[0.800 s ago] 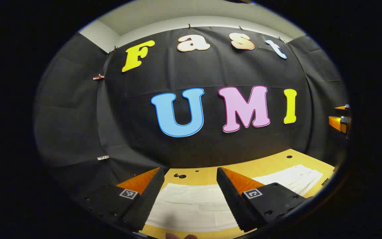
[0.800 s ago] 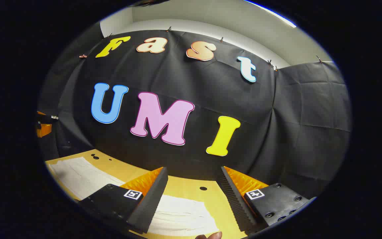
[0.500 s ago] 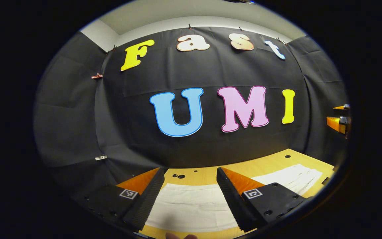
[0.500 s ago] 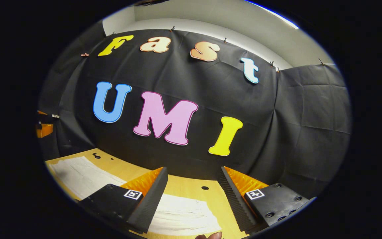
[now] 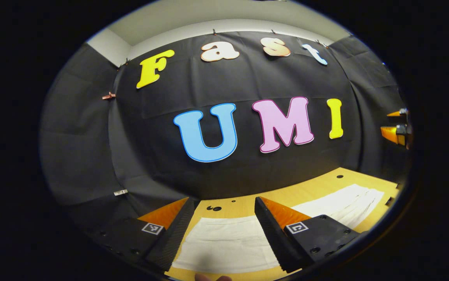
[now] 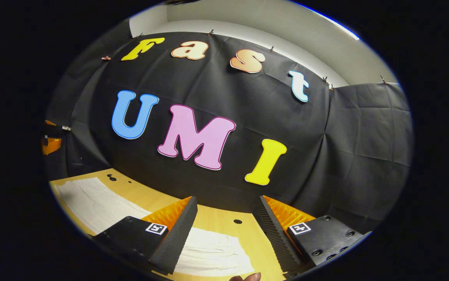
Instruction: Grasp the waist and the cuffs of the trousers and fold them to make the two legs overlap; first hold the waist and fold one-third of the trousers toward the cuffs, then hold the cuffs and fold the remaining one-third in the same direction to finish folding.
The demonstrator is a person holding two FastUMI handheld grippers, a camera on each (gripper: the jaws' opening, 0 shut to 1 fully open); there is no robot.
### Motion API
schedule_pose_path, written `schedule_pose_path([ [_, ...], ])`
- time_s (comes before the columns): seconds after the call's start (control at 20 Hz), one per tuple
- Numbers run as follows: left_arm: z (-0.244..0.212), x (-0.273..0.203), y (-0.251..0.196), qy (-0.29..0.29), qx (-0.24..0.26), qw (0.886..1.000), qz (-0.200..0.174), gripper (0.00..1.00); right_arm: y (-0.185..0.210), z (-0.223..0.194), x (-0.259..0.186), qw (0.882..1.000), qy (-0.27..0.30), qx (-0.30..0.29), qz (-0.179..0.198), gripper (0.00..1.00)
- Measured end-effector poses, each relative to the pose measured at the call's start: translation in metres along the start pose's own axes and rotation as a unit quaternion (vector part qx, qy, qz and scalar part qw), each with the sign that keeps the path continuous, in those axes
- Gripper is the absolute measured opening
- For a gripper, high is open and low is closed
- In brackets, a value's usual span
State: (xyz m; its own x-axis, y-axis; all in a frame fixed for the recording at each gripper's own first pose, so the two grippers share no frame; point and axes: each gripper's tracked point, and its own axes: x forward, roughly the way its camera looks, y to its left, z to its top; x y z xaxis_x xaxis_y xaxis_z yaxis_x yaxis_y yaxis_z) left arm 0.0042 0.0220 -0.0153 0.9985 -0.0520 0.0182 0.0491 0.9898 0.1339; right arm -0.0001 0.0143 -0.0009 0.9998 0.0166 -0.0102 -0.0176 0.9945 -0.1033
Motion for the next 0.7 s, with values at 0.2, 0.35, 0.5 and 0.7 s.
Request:
schedule_pose_path([
  [0.2,-0.034,0.011,0.025,-0.011,0.165,0.986,-0.028,0.98,-0.008,-0.042,0.006,0.993,0.019,-0.109,0.036,0.97],
  [0.35,-0.095,0.014,0.037,0.019,0.275,0.959,-0.070,0.97,-0.012,-0.094,0.007,0.979,0.056,-0.183,0.070,0.97],
  [0.5,-0.184,0.001,0.036,0.084,0.325,0.930,-0.150,0.98,-0.004,-0.151,0.001,0.956,0.092,-0.250,0.124,0.97],
  [0.7,-0.275,-0.013,0.050,0.148,0.397,0.876,-0.230,0.98,0.005,-0.226,-0.016,0.915,0.133,-0.321,0.203,0.97],
])
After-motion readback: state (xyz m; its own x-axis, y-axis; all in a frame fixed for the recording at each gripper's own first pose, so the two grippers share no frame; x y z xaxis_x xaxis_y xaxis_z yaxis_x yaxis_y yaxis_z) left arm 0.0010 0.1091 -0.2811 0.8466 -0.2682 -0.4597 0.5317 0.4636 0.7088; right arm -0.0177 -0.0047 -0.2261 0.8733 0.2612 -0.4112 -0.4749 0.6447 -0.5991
